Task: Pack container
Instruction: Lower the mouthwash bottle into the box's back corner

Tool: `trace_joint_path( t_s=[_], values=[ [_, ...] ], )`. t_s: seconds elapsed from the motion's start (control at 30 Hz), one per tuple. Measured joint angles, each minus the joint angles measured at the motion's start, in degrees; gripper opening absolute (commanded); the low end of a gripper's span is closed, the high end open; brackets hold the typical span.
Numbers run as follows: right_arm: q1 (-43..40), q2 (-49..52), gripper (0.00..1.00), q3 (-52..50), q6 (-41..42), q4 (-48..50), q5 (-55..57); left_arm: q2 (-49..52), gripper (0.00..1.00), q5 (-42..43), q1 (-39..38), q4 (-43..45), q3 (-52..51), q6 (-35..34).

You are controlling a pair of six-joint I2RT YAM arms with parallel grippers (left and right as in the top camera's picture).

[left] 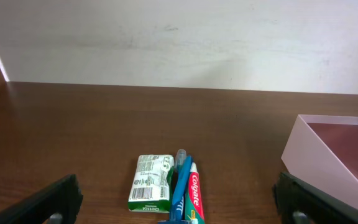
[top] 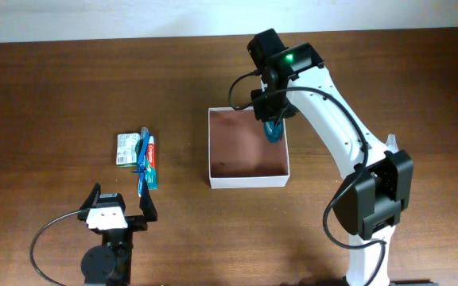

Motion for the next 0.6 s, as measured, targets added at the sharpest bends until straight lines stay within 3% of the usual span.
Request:
trace_joint_path(
  t_s=[0.6],
  values=[
    [0.0, 0.0, 0.28, -1.9, 0.0, 2.4, 0.2, 0.0, 0.99, 0.0, 0.0, 0.0, 0.0, 0.0]
  ],
)
